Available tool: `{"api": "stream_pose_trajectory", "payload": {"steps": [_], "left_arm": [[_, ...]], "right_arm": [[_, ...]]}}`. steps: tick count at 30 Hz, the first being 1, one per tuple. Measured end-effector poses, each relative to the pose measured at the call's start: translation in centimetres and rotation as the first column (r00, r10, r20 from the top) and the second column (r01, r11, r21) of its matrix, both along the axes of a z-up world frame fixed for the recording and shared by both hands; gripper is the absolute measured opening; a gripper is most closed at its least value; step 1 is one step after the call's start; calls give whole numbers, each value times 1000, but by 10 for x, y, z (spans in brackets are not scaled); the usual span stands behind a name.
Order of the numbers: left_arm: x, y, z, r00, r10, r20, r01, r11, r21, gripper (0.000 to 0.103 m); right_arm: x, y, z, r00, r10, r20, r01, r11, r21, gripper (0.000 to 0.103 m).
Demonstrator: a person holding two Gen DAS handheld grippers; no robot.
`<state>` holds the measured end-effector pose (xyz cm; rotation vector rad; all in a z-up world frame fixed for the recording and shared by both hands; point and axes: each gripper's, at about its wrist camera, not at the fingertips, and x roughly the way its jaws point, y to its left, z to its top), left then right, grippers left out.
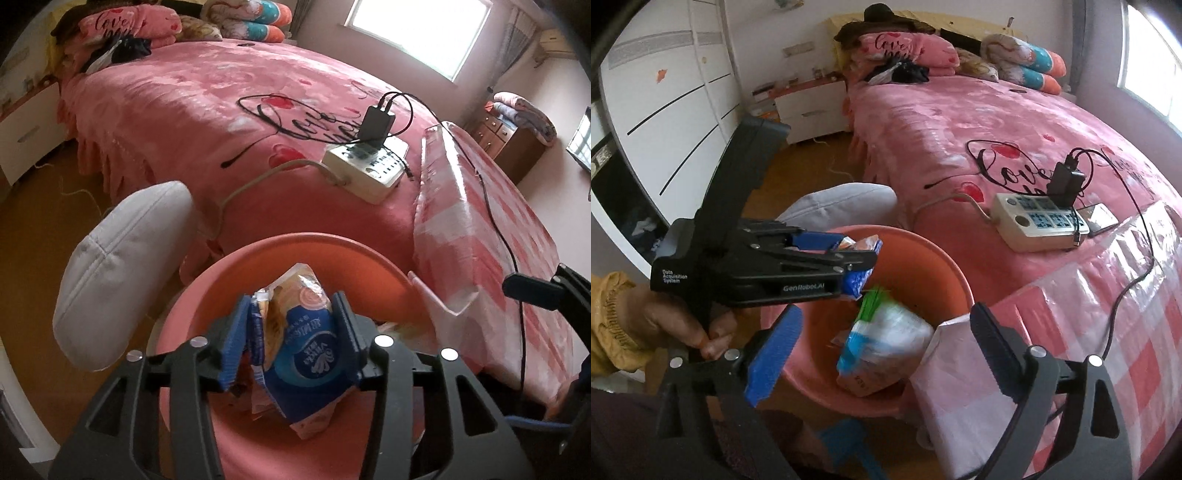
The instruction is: Collect trash
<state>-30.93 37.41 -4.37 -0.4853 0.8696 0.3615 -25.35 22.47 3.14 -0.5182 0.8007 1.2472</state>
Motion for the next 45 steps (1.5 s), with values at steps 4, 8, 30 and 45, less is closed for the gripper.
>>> {"api": "stream_pose_trajectory", "payload": {"steps": [4, 8, 30, 45], "left_arm": [[-4, 3, 1, 1000, 17, 8, -17, 1000, 14, 58], [-5, 1, 9, 999, 19, 37, -21, 998, 65, 72], [29, -56, 89, 973, -98, 210, 49, 972, 228, 96], [83, -145, 127, 919, -278, 281, 198, 939, 281, 99]], "right_arm": [[9, -8, 3, 999, -44, -26, 45, 999, 27, 91], [24, -27, 12, 991, -125, -48, 128, 989, 74, 91], [101, -156, 40, 842, -534, -72, 533, 808, 249, 91], [131, -245, 40, 692, -721, -48, 697, 648, 307, 91]]}}
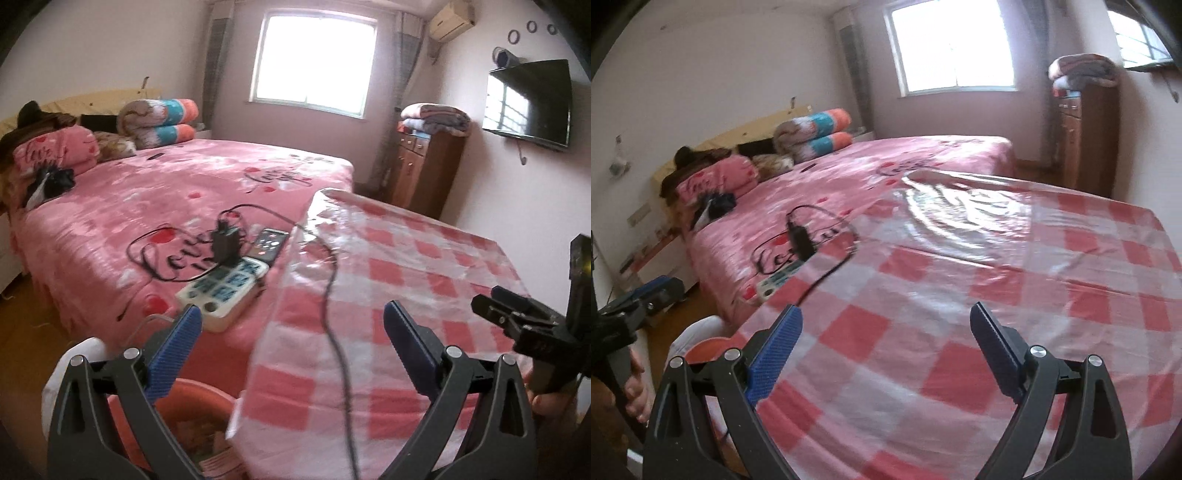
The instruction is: Collect trash
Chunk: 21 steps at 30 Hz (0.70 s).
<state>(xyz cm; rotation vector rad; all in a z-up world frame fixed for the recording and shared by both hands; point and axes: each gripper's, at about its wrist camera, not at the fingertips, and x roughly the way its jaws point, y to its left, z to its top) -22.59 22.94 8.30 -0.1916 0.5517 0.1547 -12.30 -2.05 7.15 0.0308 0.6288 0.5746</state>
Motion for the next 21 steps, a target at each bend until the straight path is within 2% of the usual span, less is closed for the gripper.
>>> {"api": "stream_pose_trajectory", "payload": {"steps": [8, 21], "left_arm": [[29, -46, 0, 996, -86, -7, 86, 996, 1, 99], [72, -116, 5, 983, -184, -18, 184, 983, 16, 99]], "right_arm": [[10, -48, 0, 991, -132, 33, 132, 991, 0, 91], [20, -111, -3, 959, -273, 72, 274, 962, -2, 91]]}}
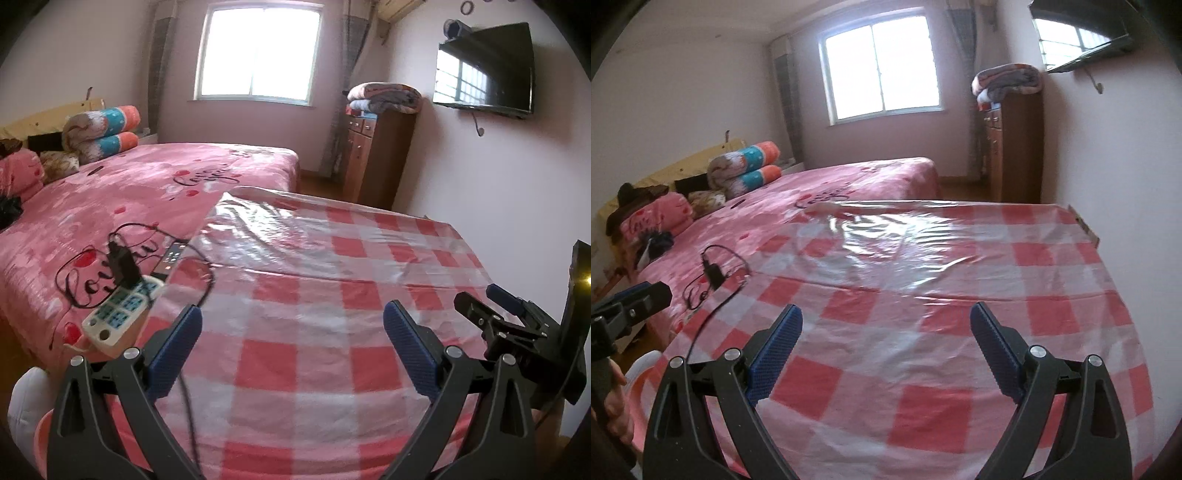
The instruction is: Collect trash
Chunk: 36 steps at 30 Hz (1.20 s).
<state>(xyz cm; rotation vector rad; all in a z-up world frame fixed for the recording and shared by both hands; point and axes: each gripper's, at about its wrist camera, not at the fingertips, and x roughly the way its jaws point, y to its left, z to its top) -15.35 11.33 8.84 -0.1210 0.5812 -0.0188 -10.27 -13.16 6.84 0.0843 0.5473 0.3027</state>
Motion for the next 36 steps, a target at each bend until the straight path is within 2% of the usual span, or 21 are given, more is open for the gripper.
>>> {"api": "stream_pose_trajectory", "payload": {"steps": [6, 15, 19, 24, 36], "left_arm": [[16, -25, 2, 999, -37, -10, 37, 999, -14, 99], [32, -63, 10, 998, -60, 24, 59, 998, 22, 99], [37, -73, 11, 997, -69, 41, 69, 998, 14, 99], [42, -81, 7, 997, -66, 45, 66, 998, -1, 99], [48, -99, 5, 995, -78, 55, 75, 996, 51, 99]], "right_arm": [[3, -24, 0, 998, -55, 10, 55, 998, 4, 91], [9, -63, -2, 989, -147, 18, 147, 989, 28, 91], [10, -74, -4, 984, -175, 16, 175, 984, 32, 91], [8, -81, -5, 980, -197, 26, 196, 980, 19, 91], [7, -94, -6, 971, -235, 40, 234, 972, 26, 93]]}}
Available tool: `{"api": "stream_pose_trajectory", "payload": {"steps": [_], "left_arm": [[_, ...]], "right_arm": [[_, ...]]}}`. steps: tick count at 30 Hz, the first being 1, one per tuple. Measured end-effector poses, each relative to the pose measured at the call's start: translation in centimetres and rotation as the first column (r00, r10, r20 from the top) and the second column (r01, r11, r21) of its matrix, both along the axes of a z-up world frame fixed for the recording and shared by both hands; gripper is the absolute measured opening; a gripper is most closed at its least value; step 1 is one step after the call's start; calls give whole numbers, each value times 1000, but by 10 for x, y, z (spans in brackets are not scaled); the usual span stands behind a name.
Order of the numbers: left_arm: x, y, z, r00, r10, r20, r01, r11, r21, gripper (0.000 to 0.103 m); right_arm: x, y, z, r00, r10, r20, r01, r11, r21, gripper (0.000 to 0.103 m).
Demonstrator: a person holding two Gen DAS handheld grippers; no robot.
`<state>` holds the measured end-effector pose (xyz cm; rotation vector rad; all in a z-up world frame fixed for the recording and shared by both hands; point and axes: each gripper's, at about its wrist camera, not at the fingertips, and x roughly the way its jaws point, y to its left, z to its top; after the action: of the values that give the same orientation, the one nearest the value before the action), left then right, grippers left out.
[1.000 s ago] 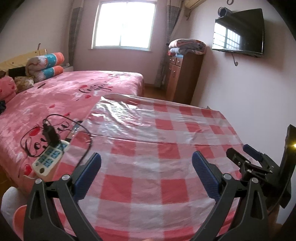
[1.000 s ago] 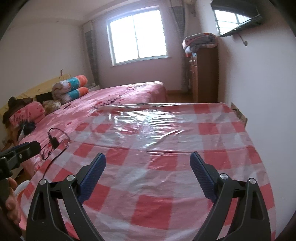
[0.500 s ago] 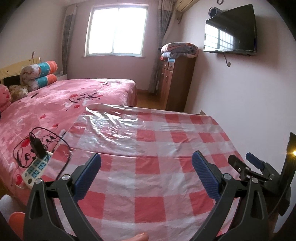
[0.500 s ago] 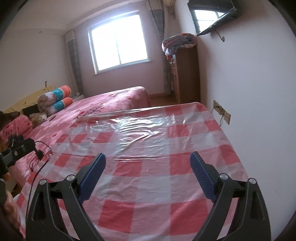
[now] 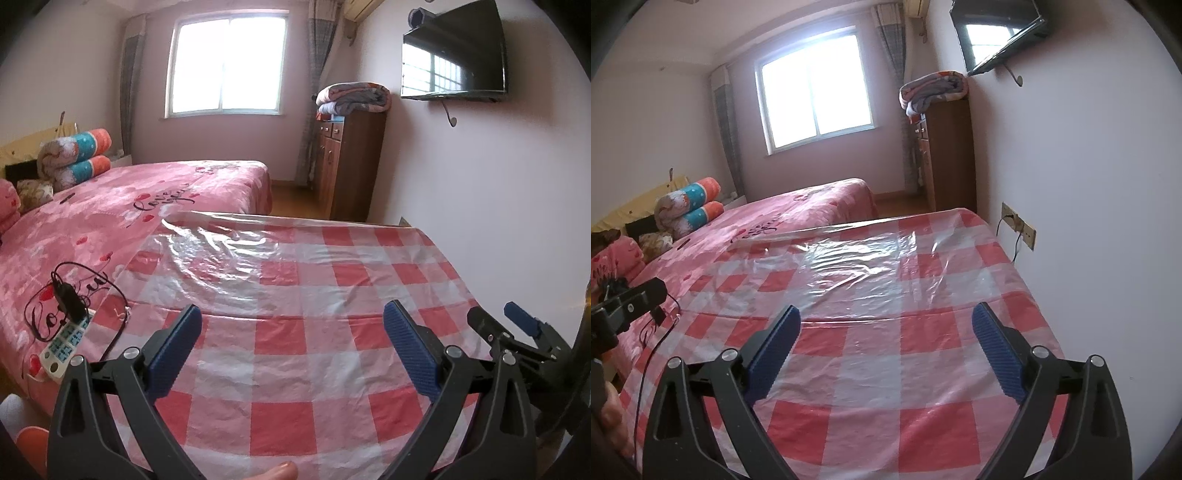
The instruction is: Collect trash
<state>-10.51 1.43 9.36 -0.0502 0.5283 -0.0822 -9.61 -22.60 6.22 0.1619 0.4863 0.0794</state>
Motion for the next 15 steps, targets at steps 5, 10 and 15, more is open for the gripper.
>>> {"api": "stream_pose_trajectory", "payload": {"steps": [5, 10, 15], "left_arm": [[1, -10, -3, 1000, 5, -6, -5, 999, 38, 99], [1, -16, -3, 1000, 7, -6, -7, 998, 66, 99], [1, -20, -4, 1000, 24, -7, -23, 994, 104, 99]], "right_arm": [[-1, -3, 0, 1000, -6, 2, 6, 1000, 7, 93], [-3, -7, 1, 1000, -25, 7, 24, 1000, 14, 94], [-4, -12, 1, 999, -39, 6, 39, 999, 29, 95]]}}
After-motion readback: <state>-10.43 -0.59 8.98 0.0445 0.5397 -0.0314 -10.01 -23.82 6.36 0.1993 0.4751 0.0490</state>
